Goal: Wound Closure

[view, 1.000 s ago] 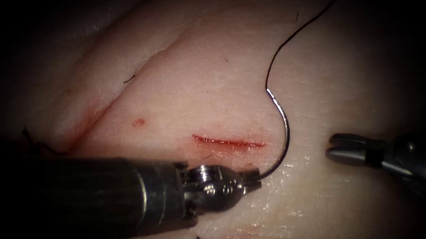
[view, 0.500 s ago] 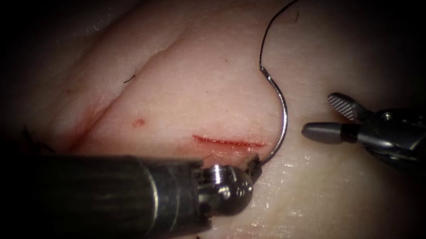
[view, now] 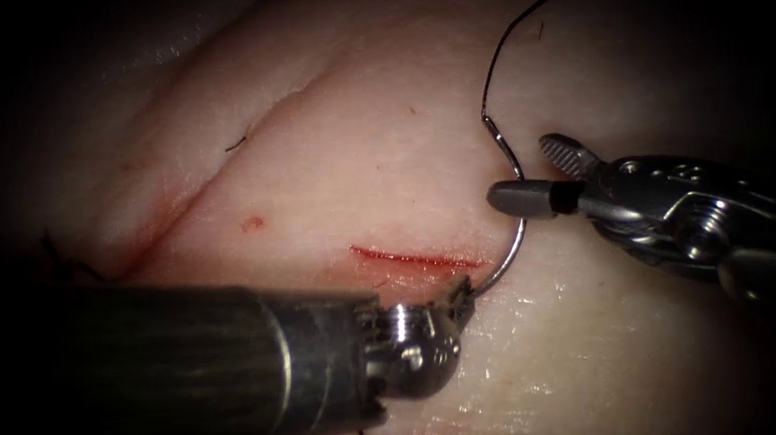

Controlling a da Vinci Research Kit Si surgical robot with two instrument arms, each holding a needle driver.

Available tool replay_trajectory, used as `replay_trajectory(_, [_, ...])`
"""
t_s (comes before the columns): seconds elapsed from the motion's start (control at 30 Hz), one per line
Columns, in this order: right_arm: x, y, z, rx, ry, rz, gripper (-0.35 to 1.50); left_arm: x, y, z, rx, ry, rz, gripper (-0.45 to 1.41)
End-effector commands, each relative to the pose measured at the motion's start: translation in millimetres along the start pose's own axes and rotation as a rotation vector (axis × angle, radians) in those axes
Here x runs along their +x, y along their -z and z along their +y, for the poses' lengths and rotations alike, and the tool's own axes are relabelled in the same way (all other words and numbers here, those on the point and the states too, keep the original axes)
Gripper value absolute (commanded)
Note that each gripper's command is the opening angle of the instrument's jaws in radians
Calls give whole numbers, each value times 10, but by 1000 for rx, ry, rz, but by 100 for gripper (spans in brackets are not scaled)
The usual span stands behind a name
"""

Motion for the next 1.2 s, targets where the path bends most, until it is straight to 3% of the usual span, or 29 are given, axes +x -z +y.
replay_trajectory(0.03, [5,-13,3,-4,11,1,94,4,-5,3,-3,0,2,-45])
replay_trajectory(0.17, [6,-19,8,-14,19,4,96,6,-3,3,-1,-10,6,-45])
replay_trajectory(0.23, [6,-19,7,-14,19,4,86,6,-3,3,-1,-15,6,-45])
replay_trajectory(0.27, [6,-19,4,8,48,10,35,6,-3,3,-1,-23,10,-45])
replay_trajectory(0.3, [6,-19,3,25,71,14,-30,6,-3,3,3,-26,13,-45])
replay_trajectory(0.33, [6,-18,0,44,70,18,-35,6,-3,2,5,-34,20,-45])
replay_trajectory(0.5, [7,-15,2,40,66,20,-35,6,-3,-1,2,-31,39,-45])
replay_trajectory(0.53, [9,-14,4,45,71,37,-35,6,-3,-5,-6,-25,70,-21])
replay_trajectory(0.57, [10,-14,5,53,90,54,-35,6,-2,-7,-13,-22,90,-16])
replay_trajectory(0.6, [12,-13,6,56,97,66,-35,7,-2,-10,-22,-19,117,19])
replay_trajectory(0.63, [12,-13,6,56,97,66,-35,7,-2,-10,-22,-19,117,19])
replay_trajectory(0.7, [17,-10,8,99,137,121,-35,9,0,-21,-76,58,210,94])
replay_trajectory(0.73, [19,-9,9,113,144,140,-35,9,1,-24,-97,112,236,101])
replay_trajectory(0.8, [21,-7,9,128,159,156,-35,9,2,-28,-117,165,259,108])
replay_trajectory(0.83, [25,-4,9,176,195,197,-35,9,5,-35,-172,292,300,108])
replay_trajectory(0.9, [27,-2,9,196,211,217,-35,8,5,-37,-202,322,326,109])
replay_trajectory(0.93, [30,1,9,250,267,259,-35,2,5,-44,-314,414,414,109])
replay_trajectory(1.1, [33,5,16,389,363,348,-35,-8,4,-56,-509,612,539,108])
replay_trajectory(1.17, [33,5,16,409,381,364,-35,-9,4,-57,-536,634,556,108])
replay_trajectory(1.2, [32,5,15,468,441,406,-35,-12,4,-63,-617,701,630,108])
